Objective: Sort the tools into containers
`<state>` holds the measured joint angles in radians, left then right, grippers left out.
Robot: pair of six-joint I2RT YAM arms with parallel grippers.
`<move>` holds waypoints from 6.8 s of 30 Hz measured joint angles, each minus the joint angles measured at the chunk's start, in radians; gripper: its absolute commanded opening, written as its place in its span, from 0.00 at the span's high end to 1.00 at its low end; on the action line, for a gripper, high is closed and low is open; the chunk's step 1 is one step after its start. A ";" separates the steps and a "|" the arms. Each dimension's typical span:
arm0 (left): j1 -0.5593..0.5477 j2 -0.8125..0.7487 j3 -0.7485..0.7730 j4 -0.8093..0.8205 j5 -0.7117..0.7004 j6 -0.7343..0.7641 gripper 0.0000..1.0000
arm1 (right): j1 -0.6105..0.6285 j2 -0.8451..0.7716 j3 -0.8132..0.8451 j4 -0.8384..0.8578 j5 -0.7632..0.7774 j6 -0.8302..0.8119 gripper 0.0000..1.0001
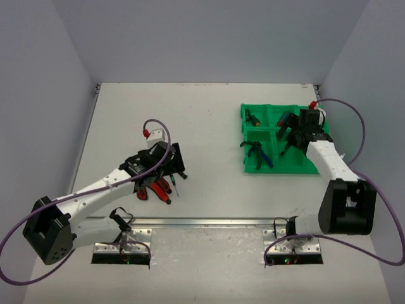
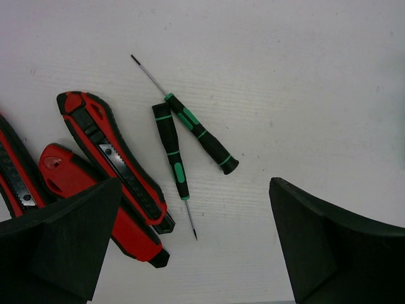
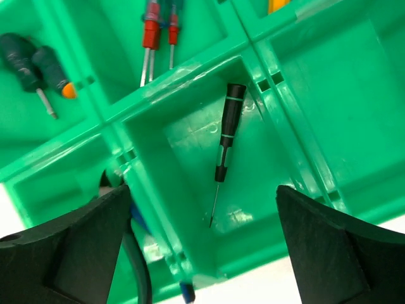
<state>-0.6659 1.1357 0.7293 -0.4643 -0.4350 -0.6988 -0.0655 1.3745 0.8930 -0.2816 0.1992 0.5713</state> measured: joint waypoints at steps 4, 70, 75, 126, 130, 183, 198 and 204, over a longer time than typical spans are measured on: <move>0.000 0.086 0.042 -0.030 -0.018 -0.046 0.07 | 0.013 -0.095 0.033 -0.040 -0.075 -0.006 0.01; -0.159 0.148 -0.105 0.916 0.570 0.019 1.00 | 0.360 -0.182 -0.143 0.326 -0.841 0.227 0.34; -0.159 0.145 -0.157 1.030 0.641 0.017 0.99 | 0.433 -0.175 -0.188 0.399 -0.815 0.302 1.00; 0.026 0.057 -0.051 0.084 0.039 0.022 0.00 | -0.069 0.122 0.093 -0.087 -0.023 0.011 0.21; 0.026 0.121 -0.039 0.102 0.065 0.022 0.04 | -0.068 0.020 0.085 -0.093 -0.090 0.012 0.20; -0.056 0.004 -0.339 1.162 0.748 -0.053 1.00 | 0.590 -0.135 -0.322 0.729 -0.924 0.326 0.70; -0.061 0.005 -0.362 1.198 0.788 -0.067 1.00 | 0.594 -0.143 -0.294 0.698 -0.889 0.293 0.56; -0.061 0.004 -0.362 1.202 0.803 -0.061 1.00 | 0.594 -0.143 -0.286 0.686 -0.881 0.292 1.00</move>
<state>-0.7270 1.1400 0.3676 0.7380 0.3684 -0.7594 0.5289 1.2312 0.6065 0.4047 -0.6817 0.8631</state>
